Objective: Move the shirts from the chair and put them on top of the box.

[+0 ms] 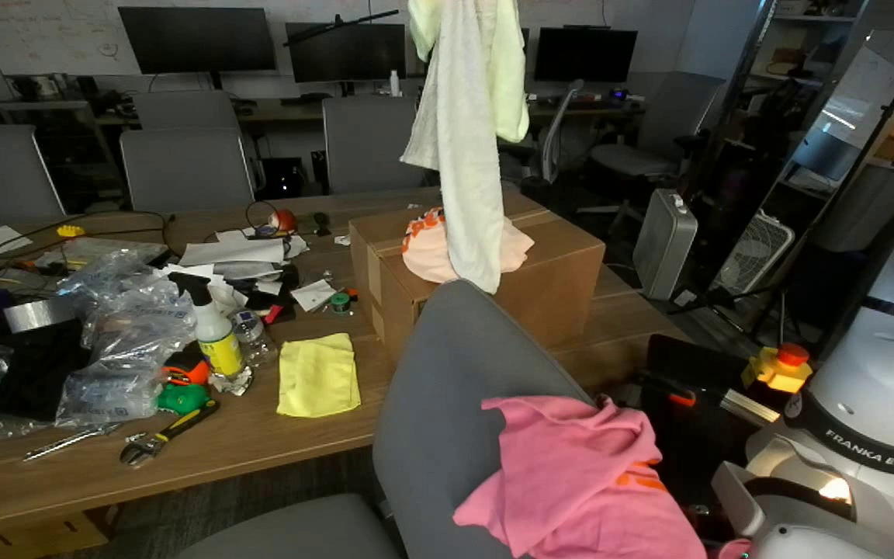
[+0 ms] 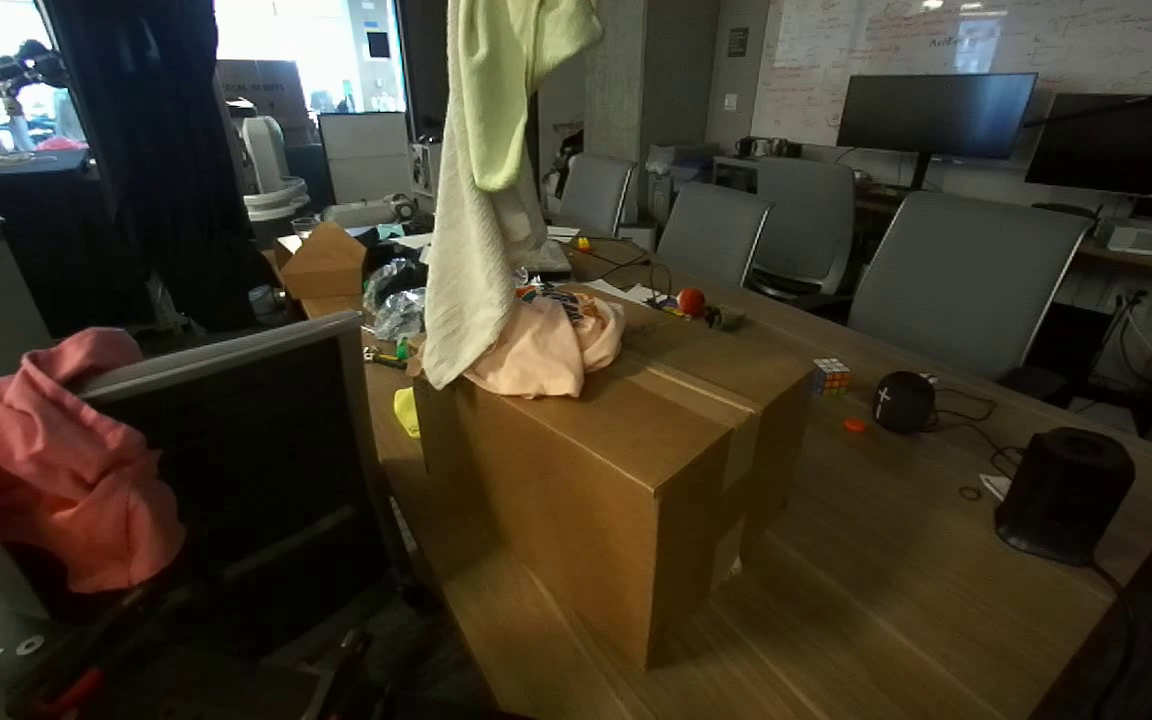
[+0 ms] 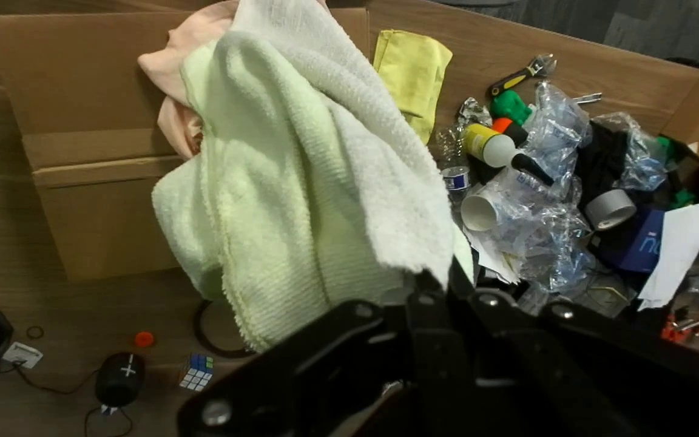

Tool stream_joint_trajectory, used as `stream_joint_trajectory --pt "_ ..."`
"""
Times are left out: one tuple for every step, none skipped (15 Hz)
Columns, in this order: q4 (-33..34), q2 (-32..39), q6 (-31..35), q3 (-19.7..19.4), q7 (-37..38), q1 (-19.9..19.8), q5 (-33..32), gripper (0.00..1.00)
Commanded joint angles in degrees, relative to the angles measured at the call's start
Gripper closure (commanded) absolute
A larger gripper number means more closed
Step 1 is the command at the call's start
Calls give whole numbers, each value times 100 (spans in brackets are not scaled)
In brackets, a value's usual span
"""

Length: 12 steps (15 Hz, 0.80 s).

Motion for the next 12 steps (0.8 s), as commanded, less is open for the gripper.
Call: stream_joint_trajectory --pt "909 484 -484 53 191 -250 379 69" --pt "976 523 -541 70 225 -309 480 62" --pt "1060 567 -633 89 194 -358 536 55" --pt "1133 603 -726 105 203 -400 592 48" --pt "1202 633 -824 118 202 -444 637 39" --pt "1271 662 -925 131 187 -475 650 32" --pt "1322 677 -1058 153 115 -514 690 24" --pt "1199 603 -1045 112 78 -474 686 17" --pt "1155 568 -1119 106 -42 -432 575 10" --pt "1087 530 -1121 100 -117 -401 521 1" --pt "972 486 -1128 91 -261 -326 388 0" --pt "879 450 -1152 87 -423 -268 276 0"
